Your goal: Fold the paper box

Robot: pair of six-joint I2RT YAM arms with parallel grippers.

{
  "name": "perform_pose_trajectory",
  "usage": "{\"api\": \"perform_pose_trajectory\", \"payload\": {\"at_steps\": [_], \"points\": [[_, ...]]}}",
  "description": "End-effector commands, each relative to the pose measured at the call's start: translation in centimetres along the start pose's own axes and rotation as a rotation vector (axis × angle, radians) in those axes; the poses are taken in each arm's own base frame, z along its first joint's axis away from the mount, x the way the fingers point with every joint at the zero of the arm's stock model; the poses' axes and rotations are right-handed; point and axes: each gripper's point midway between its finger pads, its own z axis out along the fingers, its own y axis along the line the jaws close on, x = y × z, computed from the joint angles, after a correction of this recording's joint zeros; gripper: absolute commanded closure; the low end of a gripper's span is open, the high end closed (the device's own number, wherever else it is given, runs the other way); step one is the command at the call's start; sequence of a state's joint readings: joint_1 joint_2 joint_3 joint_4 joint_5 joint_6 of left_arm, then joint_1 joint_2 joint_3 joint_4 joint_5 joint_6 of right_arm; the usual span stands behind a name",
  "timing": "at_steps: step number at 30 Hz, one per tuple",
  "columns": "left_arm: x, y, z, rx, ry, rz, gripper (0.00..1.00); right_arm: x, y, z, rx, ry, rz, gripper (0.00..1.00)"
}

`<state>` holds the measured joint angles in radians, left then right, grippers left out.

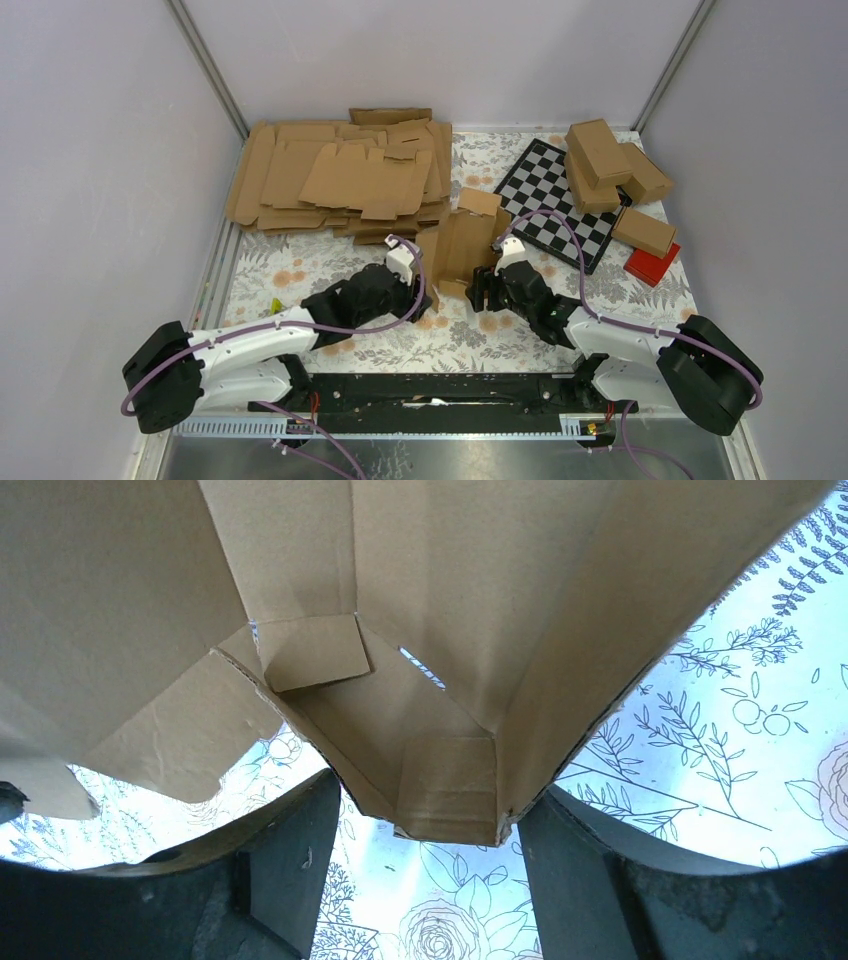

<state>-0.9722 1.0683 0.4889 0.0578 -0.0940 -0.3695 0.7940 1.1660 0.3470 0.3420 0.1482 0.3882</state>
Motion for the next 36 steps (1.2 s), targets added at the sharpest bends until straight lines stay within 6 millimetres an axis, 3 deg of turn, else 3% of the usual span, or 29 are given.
{"api": "perform_pose_trajectory", "payload": {"at_steps": [1,6,8,11,12,17,22,24,27,32,36], "points": [[-5.6,-0.2,-0.5,-0.052,-0.155,0.004,0.44,-1.9,0.8,0.2,-0.014,-0.050,-0.026,0.29],[-8.8,-0.1,0.0,-0.087,-0.238,0.044,0.35,-2.2,0.7,0.4,-0.004,-0.054,-0.039,0.29],[-9.7,0.2,0.9,-0.106,-0.245,0.051,0.51,-2.3,0.6,0.6,0.007,-0.054,-0.044,0.29],[-10.4,1.2,3.2,-0.109,-0.203,0.033,0.96,-2.4,0.4,0.8,0.024,-0.053,-0.045,0.29],[-10.4,1.6,3.9,-0.111,-0.184,0.025,1.00,-2.4,0.3,0.8,0.029,-0.055,-0.043,0.29],[-9.9,2.0,5.1,-0.115,-0.144,0.032,1.00,-2.8,0.1,0.5,0.043,-0.078,-0.021,0.29],[-9.1,2.0,3.3,-0.094,-0.170,0.020,1.00,-3.3,0.0,-0.3,0.046,-0.103,0.012,0.16],[-8.5,1.3,2.3,-0.041,-0.195,0.022,1.00,-3.6,0.0,-0.4,0.054,-0.107,0.038,0.06],[-7.8,0.3,0.9,0.024,-0.239,0.027,1.00,-4.6,0.0,-0.8,0.076,-0.124,0.077,0.01],[-6.6,-0.9,-0.7,0.071,-0.296,0.059,1.00,-7.8,-2.4,-1.9,0.222,-0.202,0.171,0.04],[-6.6,-1.4,-2.0,0.097,-0.353,0.052,1.00,-9.1,-4.8,-2.3,0.330,-0.238,0.235,0.18]]}}
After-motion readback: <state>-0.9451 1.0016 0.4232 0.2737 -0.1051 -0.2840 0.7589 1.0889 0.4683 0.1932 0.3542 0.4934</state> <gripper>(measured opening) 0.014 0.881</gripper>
